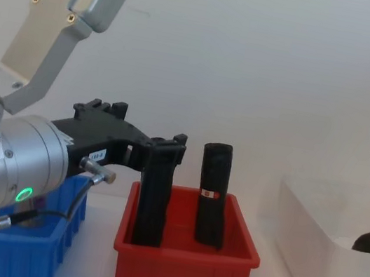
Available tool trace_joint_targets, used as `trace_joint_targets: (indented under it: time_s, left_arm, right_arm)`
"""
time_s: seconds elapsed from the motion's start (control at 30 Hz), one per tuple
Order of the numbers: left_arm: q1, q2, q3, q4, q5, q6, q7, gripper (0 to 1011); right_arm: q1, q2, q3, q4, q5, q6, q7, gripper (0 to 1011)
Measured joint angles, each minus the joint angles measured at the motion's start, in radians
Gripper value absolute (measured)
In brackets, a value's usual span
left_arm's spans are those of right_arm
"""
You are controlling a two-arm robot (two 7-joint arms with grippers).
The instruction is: Pick the cotton swabs from the blue box and place them into the white box.
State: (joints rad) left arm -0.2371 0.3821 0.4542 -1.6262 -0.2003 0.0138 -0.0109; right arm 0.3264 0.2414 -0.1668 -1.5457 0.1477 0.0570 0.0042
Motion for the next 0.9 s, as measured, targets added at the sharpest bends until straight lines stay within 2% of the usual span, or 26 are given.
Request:
trace_joint_targets:
  time_s: [0.9]
  left_arm:
    - [0.000,0.000,0.000,0.000,0.000,0.000,0.000,999]
  right_arm:
    - [-0.002,0.002,0.002,-0.003,0.001,-0.002,0.002,1001]
